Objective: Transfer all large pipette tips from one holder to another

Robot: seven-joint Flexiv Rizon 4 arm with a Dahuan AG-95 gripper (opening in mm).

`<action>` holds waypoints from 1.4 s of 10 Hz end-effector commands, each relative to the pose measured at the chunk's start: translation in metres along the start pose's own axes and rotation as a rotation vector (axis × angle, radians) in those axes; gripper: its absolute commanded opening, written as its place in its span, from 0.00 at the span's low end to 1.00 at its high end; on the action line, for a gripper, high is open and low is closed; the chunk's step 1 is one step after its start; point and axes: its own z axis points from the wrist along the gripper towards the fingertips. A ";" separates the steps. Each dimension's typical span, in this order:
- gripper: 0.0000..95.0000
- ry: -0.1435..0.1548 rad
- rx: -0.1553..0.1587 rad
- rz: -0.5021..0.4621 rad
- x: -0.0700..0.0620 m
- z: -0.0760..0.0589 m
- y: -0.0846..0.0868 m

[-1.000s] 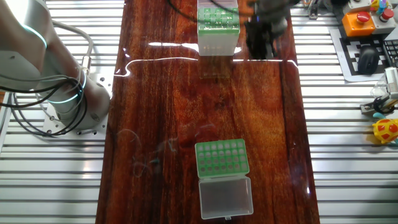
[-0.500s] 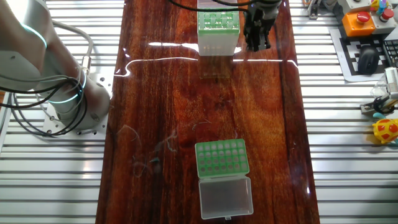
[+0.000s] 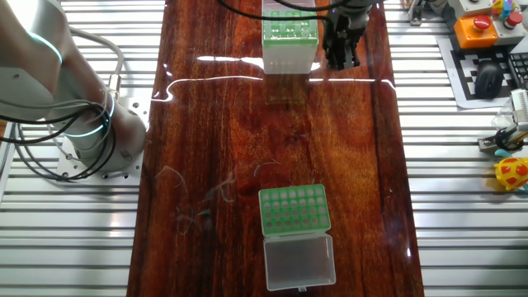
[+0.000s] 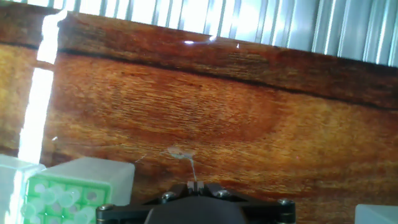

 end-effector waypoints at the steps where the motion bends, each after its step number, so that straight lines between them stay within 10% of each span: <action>1: 0.00 0.012 0.004 0.064 -0.009 -0.001 0.041; 3: 0.00 0.009 0.008 0.118 -0.012 -0.001 0.066; 12: 0.00 0.002 -0.033 -0.004 -0.013 -0.005 0.079; 14: 0.20 -0.004 -0.034 0.018 -0.015 -0.005 0.094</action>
